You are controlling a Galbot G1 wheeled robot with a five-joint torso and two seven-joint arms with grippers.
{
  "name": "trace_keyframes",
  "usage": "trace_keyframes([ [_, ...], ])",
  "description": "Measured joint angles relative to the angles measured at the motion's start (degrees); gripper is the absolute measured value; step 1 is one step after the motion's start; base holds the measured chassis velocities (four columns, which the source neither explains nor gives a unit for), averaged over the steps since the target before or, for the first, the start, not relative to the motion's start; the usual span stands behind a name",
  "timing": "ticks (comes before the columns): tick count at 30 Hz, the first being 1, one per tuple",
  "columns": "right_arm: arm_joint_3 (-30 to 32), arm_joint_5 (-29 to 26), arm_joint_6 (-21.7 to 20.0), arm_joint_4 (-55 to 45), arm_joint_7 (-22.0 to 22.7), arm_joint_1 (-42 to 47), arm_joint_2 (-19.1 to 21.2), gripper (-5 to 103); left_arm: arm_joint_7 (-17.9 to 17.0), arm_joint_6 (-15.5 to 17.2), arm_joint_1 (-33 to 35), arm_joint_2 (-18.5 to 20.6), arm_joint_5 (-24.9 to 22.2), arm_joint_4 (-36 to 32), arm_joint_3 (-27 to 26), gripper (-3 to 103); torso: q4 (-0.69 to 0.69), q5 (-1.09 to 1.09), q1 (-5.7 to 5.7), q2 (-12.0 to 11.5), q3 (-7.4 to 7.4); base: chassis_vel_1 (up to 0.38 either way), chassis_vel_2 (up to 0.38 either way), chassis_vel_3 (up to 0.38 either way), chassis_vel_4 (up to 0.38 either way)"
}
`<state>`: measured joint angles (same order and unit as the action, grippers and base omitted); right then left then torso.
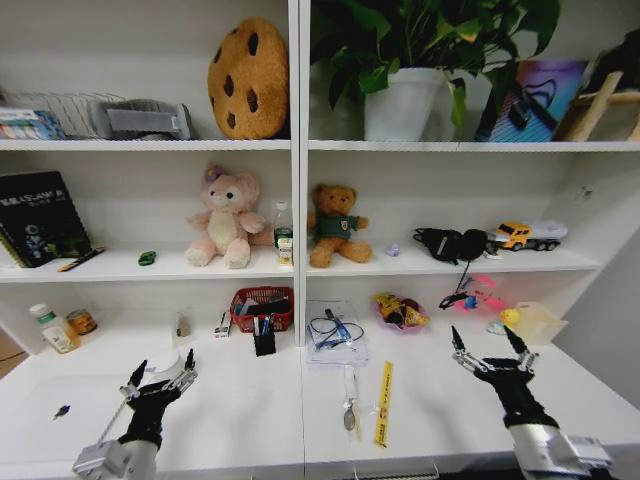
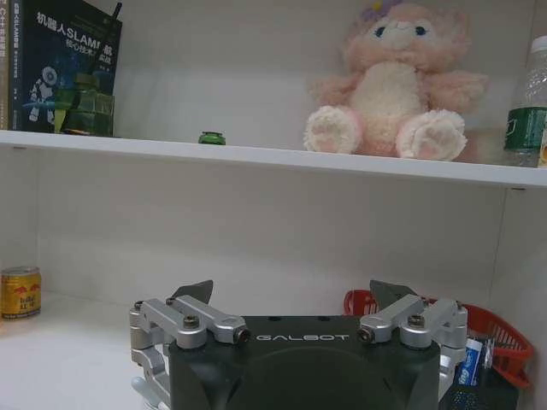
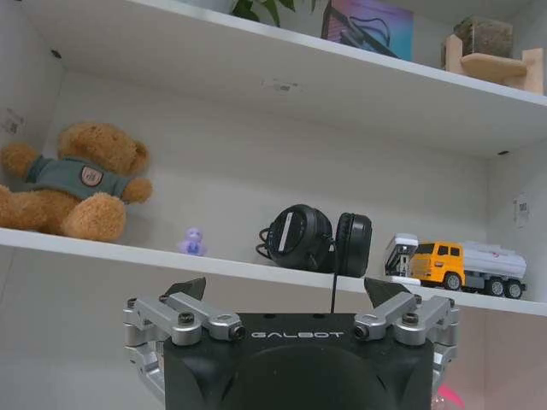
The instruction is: Organize the objects on the table.
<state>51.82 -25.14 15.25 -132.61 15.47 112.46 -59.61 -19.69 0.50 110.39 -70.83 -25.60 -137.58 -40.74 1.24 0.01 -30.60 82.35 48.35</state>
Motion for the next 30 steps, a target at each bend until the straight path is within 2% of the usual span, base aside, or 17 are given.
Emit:
trace_keyframes([
  [10, 0.2, -2.09, -2.22, -0.11, 0.19, -1.26, 0.09, 100, 0.0, 0.0, 0.0, 0.0, 0.0, 0.0, 0.0, 100, 0.0, -0.01, -0.01, -0.01, 0.0, 0.0, 0.0, 0.0, 0.0],
  [30, 0.05, -2.12, -2.4, 0.01, 0.3, -1.43, 0.15, 100, 0.0, 0.0, 0.0, 0.0, 0.0, 0.0, 0.0, 100, 0.0, 0.0, -0.01, -0.01, 0.0, 0.0, 0.0, 0.0, 0.0],
])
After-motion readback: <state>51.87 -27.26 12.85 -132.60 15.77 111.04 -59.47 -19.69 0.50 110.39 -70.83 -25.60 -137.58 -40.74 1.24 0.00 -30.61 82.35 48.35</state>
